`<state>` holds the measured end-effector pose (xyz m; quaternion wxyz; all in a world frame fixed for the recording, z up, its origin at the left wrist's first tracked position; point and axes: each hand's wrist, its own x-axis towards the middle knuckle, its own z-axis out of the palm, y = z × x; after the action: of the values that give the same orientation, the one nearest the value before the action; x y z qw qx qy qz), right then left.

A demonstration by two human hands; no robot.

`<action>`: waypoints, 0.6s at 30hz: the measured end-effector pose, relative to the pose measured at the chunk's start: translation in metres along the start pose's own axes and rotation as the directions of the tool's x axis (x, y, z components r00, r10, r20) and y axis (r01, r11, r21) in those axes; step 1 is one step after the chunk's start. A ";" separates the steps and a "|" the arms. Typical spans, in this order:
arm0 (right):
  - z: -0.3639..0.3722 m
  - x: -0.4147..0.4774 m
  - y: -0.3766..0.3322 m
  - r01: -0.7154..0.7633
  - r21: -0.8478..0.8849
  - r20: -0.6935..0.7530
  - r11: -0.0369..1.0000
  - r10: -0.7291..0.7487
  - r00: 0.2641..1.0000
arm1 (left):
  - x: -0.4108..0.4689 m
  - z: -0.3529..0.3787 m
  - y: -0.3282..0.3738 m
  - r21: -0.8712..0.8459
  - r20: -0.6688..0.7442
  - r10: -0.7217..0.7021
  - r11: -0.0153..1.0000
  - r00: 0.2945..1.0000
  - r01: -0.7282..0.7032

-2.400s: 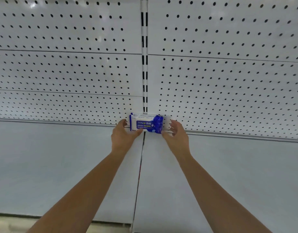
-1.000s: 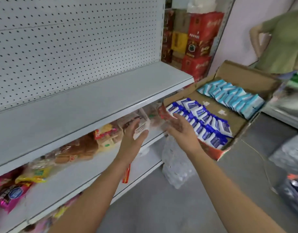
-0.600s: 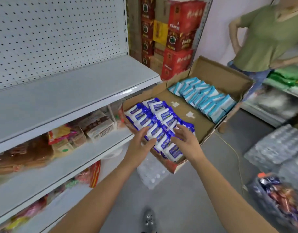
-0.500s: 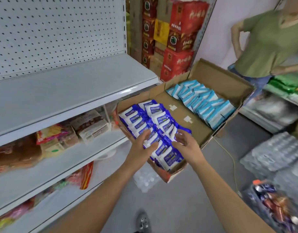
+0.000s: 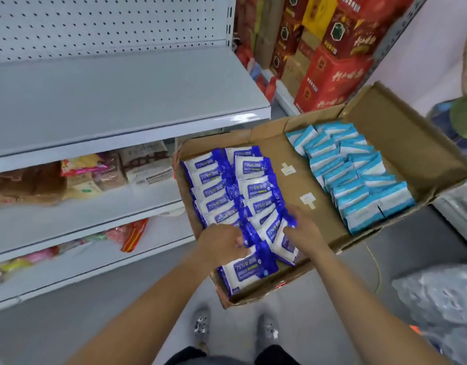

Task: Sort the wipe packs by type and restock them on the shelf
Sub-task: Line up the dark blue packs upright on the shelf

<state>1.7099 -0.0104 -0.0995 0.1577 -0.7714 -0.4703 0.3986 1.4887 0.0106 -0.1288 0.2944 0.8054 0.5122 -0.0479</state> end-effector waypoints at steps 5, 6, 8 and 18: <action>-0.015 0.045 0.026 0.140 -0.357 0.175 0.924 -0.081 0.981 | 0.001 -0.003 0.028 0.400 0.036 -0.122 0.911 0.992 0.097; -0.019 0.047 0.026 0.170 -0.389 0.184 0.906 -0.105 0.977 | 0.001 0.001 0.035 0.440 0.038 -0.179 0.886 0.983 0.145; -0.029 0.051 0.026 0.215 -0.390 0.194 0.895 -0.148 0.970 | -0.002 0.013 0.047 0.497 -0.004 -0.281 0.832 0.960 0.246; -0.069 0.081 0.016 0.082 0.103 0.507 0.991 -0.123 0.853 | -0.030 -0.002 0.043 -0.171 0.028 -0.418 0.893 0.908 0.417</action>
<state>1.7916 0.0596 -0.1040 0.0781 -0.6048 -0.5200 0.5981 1.5108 -0.0249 -0.0973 0.3436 0.6483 0.6766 -0.0616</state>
